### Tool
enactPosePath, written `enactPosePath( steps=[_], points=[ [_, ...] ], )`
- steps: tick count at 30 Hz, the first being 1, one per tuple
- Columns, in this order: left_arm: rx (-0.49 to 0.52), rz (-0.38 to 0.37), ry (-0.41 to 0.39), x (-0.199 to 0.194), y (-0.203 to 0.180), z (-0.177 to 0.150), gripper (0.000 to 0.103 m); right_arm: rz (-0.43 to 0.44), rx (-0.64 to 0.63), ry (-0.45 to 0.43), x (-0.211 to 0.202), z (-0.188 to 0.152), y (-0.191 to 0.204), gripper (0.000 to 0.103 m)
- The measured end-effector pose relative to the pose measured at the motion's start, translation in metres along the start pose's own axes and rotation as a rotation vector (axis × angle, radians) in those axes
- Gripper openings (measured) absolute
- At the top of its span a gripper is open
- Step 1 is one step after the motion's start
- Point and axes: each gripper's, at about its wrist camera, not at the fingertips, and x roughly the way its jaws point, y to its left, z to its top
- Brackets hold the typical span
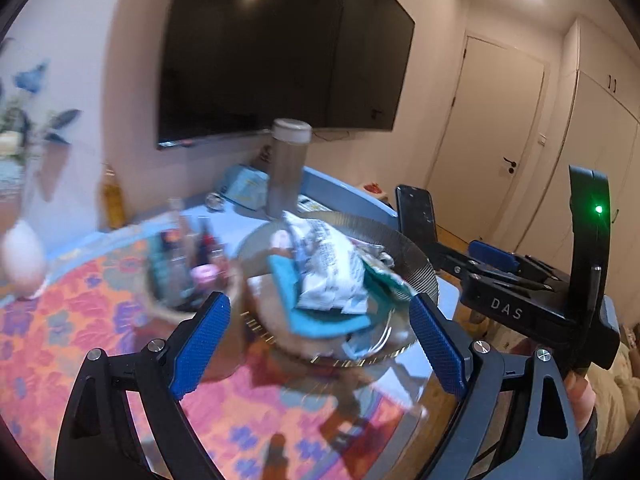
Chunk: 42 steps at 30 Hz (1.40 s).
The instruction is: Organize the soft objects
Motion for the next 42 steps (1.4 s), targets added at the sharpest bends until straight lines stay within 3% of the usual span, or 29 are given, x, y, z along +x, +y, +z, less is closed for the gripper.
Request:
enactPosePath(
  steps=[3, 5, 14, 19, 22, 26, 30, 32, 34, 36, 39, 42],
  points=[
    [-0.001, 0.07, -0.023, -0.038, 0.014, -0.012, 0.1, 0.064, -0.037, -0.028, -0.022, -0.008, 0.027, 0.073],
    [-0.007, 0.135, -0.042, -0.062, 0.026, -0.021, 0.101, 0.116, -0.061, -0.039, -0.033, -0.014, 0.047, 0.082],
    [-0.159, 0.449, -0.023, -0.138, 0.117, -0.079, 0.101, 0.254, -0.323, -0.002, -0.047, -0.069, 0.178, 0.082],
    [-0.182, 0.643, -0.005, -0.163, 0.168, -0.119, 0.101, 0.392, -0.435, 0.021, -0.035, -0.093, 0.258, 0.082],
    [-0.219, 0.721, 0.005, -0.17, 0.199, -0.139, 0.101, 0.427, -0.468, 0.046, -0.018, -0.104, 0.302, 0.082],
    [-0.293, 0.712, 0.0, -0.164, 0.236, -0.159, 0.101, 0.44, -0.525, -0.005, -0.001, -0.119, 0.351, 0.082],
    [-0.34, 0.691, -0.006, -0.143, 0.255, -0.171, 0.101, 0.414, -0.568, -0.047, 0.012, -0.133, 0.374, 0.082],
    [-0.354, 0.693, 0.0, -0.135, 0.261, -0.175, 0.101, 0.415, -0.535, -0.012, 0.026, -0.137, 0.374, 0.082],
    [-0.38, 0.656, 0.035, -0.131, 0.266, -0.177, 0.101, 0.431, -0.48, 0.044, 0.041, -0.14, 0.366, 0.082],
    [-0.416, 0.626, 0.022, -0.136, 0.273, -0.181, 0.101, 0.41, -0.432, 0.109, 0.055, -0.138, 0.359, 0.082],
    [-0.486, 0.615, 0.042, -0.136, 0.284, -0.188, 0.101, 0.414, -0.341, 0.114, 0.061, -0.132, 0.344, 0.083],
    [-0.542, 0.605, 0.054, -0.136, 0.292, -0.192, 0.101, 0.411, -0.336, 0.119, 0.062, -0.132, 0.343, 0.083]
  ],
)
